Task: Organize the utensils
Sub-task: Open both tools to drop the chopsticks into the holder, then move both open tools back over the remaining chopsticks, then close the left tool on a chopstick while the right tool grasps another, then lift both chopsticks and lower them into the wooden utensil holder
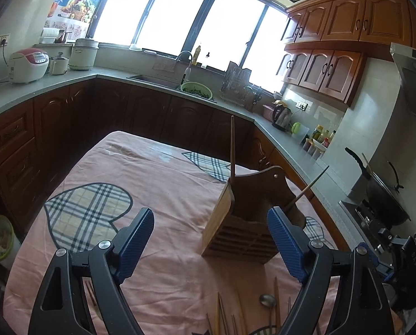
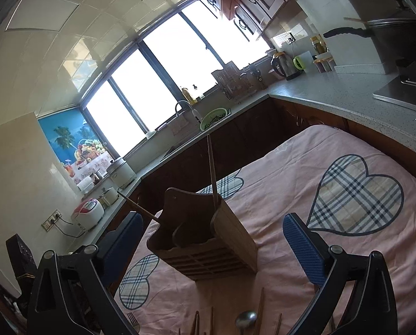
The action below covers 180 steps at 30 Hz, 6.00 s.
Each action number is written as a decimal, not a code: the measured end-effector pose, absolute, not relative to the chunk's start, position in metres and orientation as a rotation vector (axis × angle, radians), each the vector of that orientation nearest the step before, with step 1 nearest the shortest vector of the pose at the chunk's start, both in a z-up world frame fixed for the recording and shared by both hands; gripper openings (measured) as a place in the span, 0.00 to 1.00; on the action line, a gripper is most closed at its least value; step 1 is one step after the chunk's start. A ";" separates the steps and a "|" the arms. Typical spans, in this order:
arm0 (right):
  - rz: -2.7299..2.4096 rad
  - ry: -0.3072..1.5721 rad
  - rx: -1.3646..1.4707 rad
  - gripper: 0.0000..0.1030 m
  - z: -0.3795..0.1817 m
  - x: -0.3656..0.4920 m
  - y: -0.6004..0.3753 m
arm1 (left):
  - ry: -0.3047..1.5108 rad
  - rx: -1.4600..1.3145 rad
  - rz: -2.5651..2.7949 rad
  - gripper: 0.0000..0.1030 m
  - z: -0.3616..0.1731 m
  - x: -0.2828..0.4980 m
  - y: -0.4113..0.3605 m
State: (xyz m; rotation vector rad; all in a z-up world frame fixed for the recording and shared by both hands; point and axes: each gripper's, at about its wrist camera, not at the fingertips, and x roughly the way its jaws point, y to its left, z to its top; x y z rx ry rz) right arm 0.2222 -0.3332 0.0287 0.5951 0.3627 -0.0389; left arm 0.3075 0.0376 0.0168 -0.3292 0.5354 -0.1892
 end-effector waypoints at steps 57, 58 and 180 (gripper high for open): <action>-0.048 0.751 0.398 0.67 -0.058 0.198 -0.293 | 0.937 -0.178 -0.225 0.69 -0.034 0.292 -0.006; -0.048 0.761 0.398 0.64 -0.061 0.202 -0.293 | 0.950 -0.174 -0.230 0.67 -0.037 0.295 -0.008; 0.011 0.188 0.309 0.04 0.143 0.220 -0.298 | 0.387 -0.318 -0.319 0.02 0.118 0.294 0.049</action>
